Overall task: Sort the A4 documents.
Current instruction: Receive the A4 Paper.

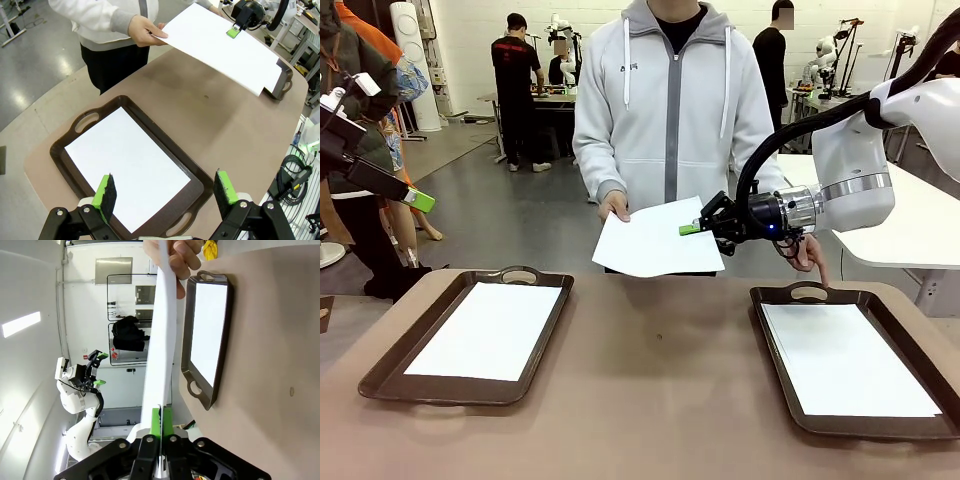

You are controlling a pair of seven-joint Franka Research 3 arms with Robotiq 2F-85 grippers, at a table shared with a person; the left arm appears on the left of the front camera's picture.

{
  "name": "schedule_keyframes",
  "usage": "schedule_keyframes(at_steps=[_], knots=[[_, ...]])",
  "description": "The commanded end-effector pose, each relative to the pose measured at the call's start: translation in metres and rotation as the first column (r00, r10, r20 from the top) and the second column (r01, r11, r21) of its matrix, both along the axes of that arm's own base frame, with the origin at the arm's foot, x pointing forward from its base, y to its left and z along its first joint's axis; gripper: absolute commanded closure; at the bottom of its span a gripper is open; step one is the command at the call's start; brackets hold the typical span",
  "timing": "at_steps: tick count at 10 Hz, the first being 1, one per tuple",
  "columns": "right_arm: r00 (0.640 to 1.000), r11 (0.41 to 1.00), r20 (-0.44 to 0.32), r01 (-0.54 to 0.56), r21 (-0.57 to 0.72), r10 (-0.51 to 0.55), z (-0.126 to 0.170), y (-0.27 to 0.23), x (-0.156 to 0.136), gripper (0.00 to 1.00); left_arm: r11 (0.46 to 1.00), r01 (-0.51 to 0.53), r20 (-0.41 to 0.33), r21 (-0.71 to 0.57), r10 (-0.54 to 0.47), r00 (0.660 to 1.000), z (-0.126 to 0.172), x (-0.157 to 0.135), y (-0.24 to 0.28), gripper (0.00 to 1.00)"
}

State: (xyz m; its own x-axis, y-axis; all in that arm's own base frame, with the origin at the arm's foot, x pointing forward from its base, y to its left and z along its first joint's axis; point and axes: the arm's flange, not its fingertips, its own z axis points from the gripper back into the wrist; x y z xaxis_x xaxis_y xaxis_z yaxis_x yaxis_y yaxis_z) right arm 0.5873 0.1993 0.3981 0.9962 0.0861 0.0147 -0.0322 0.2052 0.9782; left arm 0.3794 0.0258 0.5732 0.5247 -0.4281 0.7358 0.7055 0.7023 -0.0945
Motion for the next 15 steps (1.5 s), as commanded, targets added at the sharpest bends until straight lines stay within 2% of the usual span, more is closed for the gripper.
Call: schedule_keyframes(at_steps=[1,6,8,9,15], knots=[[1.000,1.000,0.015,-0.019,0.001,0.019,-0.002,0.001,0.009,1.00,1.000,0.006,0.005,0.014,-0.006,1.000,-0.002,0.000,0.000,0.00],[1.000,1.000,0.015,-0.026,0.002,0.026,-0.001,0.000,0.008,1.00,1.000,0.006,0.005,0.014,-0.006,1.000,-0.002,0.000,0.000,0.00],[0.998,0.998,-0.011,-0.054,0.024,0.055,0.000,-0.002,0.010,1.00,1.000,0.006,0.005,0.014,-0.006,1.000,-0.002,0.000,0.000,0.00],[1.000,1.000,-0.001,-0.003,0.002,0.003,0.000,-0.001,0.000,1.00,1.000,0.006,0.005,0.014,-0.006,1.000,-0.002,0.000,0.000,0.00],[1.000,1.000,-0.001,-0.003,0.002,0.003,0.000,-0.001,0.000,1.00,1.000,0.006,0.005,0.014,-0.006,1.000,-0.002,0.000,0.000,0.00]])
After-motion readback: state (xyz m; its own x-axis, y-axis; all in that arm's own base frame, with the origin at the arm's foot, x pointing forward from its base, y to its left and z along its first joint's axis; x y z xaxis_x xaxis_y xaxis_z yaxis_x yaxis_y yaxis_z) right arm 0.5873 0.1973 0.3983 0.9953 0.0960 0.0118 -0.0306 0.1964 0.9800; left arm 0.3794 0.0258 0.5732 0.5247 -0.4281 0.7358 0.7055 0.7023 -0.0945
